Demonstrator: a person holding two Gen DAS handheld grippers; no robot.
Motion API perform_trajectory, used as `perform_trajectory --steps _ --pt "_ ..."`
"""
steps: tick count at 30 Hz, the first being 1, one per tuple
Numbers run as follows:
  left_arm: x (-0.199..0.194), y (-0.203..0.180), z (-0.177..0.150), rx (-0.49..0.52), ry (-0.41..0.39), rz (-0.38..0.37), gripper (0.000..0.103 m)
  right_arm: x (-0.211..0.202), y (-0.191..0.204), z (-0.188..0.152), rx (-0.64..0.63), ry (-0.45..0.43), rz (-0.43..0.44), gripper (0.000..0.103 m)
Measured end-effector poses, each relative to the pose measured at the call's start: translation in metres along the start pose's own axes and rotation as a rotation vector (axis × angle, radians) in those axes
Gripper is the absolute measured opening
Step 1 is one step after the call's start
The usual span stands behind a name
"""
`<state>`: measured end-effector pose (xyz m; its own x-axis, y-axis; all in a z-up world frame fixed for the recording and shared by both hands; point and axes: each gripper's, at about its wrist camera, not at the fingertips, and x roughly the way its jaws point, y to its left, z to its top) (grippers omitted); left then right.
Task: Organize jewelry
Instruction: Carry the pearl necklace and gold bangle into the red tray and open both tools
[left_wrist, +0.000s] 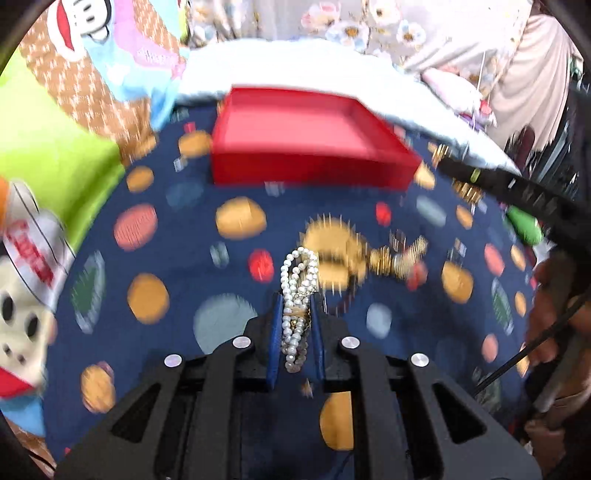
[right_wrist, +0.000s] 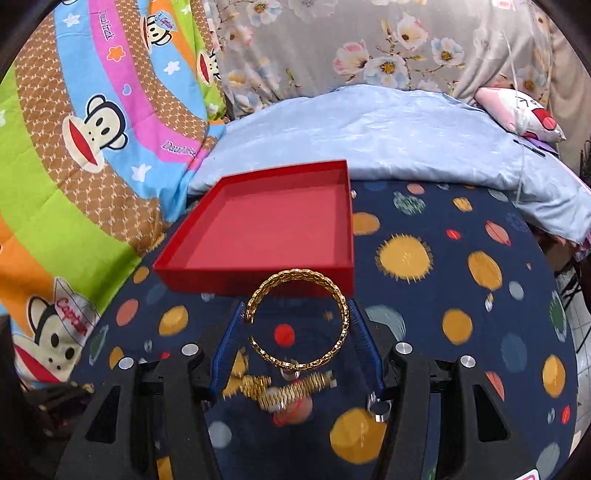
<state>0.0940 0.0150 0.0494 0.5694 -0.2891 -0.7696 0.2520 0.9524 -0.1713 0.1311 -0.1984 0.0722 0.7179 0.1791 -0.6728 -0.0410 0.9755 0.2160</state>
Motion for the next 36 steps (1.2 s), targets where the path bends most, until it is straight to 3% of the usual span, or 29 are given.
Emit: perform_trajectory --steps 6,9,11,16,23,30,31,33,35,36 --pt "-0.021 0.01 0.085 0.032 -0.163 0.003 0.014 0.028 0.003 0.054 -0.012 -0.028 0.046 0.056" --pt "-0.007 0.013 0.134 0.049 -0.209 0.027 0.014 0.05 0.009 0.078 -0.043 -0.032 0.038 0.056" --pt "0.015 0.017 0.165 0.041 -0.215 0.033 0.014 0.072 0.012 0.098 -0.058 -0.014 0.046 0.056" --pt "0.085 0.027 0.22 0.001 -0.141 0.017 0.014 0.126 0.007 0.137 -0.048 0.054 0.065 0.056" --pt "0.169 0.042 0.245 -0.034 -0.006 0.048 0.014 0.206 -0.001 0.15 -0.093 0.223 0.021 0.056" --pt "0.203 0.049 0.241 -0.028 0.077 0.091 0.016 0.237 0.003 0.146 -0.165 0.331 -0.061 0.056" --pt "0.205 0.05 0.241 -0.035 0.075 0.112 0.019 0.238 0.004 0.146 -0.176 0.327 -0.076 0.057" --pt "0.203 0.055 0.241 -0.059 0.061 0.126 0.048 0.232 0.004 0.147 -0.179 0.3 -0.078 0.063" --pt "0.192 0.056 0.239 -0.07 0.016 0.124 0.05 0.214 0.001 0.149 -0.157 0.215 -0.065 0.069" --pt "0.183 0.053 0.238 -0.054 -0.018 0.167 0.053 0.199 -0.003 0.15 -0.138 0.164 -0.053 0.07"
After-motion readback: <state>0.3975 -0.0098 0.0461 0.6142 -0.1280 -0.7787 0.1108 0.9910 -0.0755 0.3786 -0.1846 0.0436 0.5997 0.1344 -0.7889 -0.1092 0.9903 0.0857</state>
